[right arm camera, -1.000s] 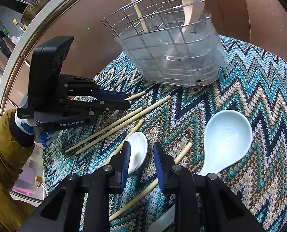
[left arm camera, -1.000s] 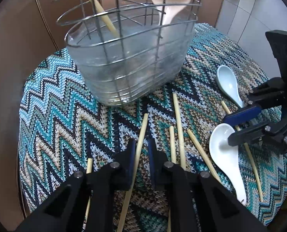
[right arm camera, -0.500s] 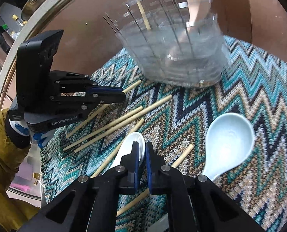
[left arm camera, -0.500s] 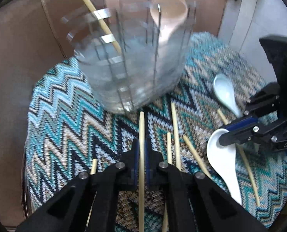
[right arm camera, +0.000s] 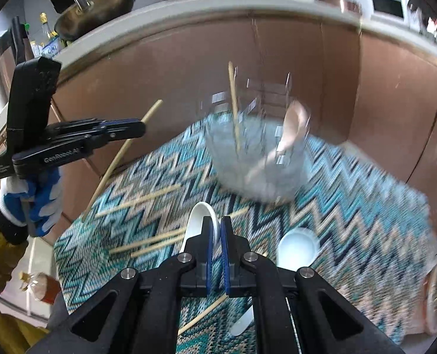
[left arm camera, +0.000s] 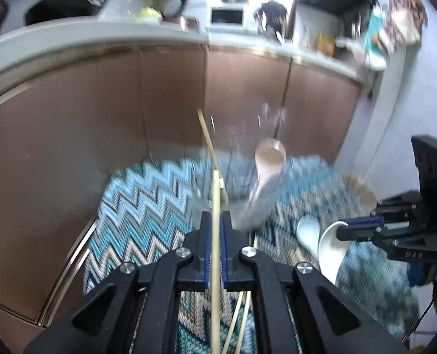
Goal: Organize utensils
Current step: 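Lift the chopstick and white spoon and carry them over the wire basket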
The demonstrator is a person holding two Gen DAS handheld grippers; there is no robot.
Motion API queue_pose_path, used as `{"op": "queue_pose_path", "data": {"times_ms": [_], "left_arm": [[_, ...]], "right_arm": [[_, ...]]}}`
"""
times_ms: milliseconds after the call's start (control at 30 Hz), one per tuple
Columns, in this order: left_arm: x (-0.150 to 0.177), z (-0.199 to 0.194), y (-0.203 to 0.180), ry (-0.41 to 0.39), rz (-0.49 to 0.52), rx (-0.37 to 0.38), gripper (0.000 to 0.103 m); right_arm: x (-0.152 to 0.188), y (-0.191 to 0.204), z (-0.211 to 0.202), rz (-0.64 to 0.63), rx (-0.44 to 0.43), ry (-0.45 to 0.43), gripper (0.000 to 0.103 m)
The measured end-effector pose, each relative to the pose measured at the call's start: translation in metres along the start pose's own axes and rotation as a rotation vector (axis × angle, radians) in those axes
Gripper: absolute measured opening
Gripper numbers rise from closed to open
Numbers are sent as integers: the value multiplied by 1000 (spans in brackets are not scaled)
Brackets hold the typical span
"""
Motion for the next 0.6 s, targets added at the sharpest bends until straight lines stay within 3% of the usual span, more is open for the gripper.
{"op": "queue_pose_path", "data": {"times_ms": [333, 600], "left_arm": [[-82, -54, -2, -297, -81, -47, 5], [-151, -47, 2, -533, -160, -87, 5]], "right_arm": [[-70, -15, -68, -17, 183, -241, 5], [-123, -26, -65, -22, 370, -404, 5]]}}
Point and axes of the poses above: each gripper's, at about its wrist camera, not at the fingertips, and z roughly the way its jaws point, y to its left, x to its underside, the point moved 5 cm from there along z, roughly the way its jaws point, and after that the axes turned 7 degrees about x, right-handed, at the moved point
